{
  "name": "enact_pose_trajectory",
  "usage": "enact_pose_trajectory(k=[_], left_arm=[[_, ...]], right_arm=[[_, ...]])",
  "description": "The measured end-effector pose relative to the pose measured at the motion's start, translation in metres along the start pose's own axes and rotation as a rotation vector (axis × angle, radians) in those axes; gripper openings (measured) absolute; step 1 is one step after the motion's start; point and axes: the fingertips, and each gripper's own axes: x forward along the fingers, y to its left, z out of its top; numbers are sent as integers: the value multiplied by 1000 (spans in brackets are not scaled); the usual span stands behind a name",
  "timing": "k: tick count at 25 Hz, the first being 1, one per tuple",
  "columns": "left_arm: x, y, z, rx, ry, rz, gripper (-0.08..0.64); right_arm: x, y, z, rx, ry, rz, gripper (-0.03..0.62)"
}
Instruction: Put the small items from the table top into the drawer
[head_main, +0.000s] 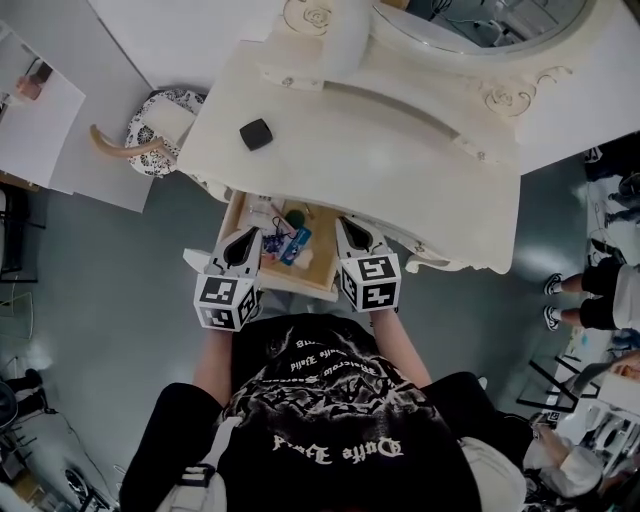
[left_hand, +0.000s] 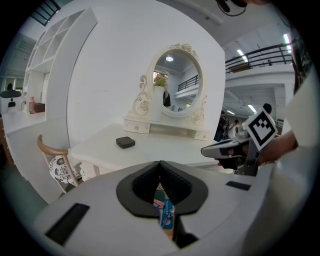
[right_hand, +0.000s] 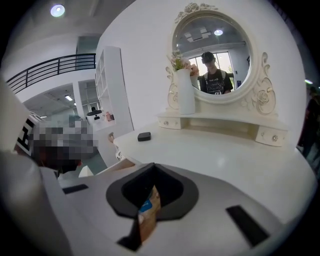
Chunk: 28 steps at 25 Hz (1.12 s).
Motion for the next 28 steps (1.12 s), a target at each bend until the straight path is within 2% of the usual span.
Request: enact_pose_trajectory(k=[28], left_arm=[[3,-33,-12,15,5,-28,15]], right_arm=[[-28,2,-23,-69,10,18,9]])
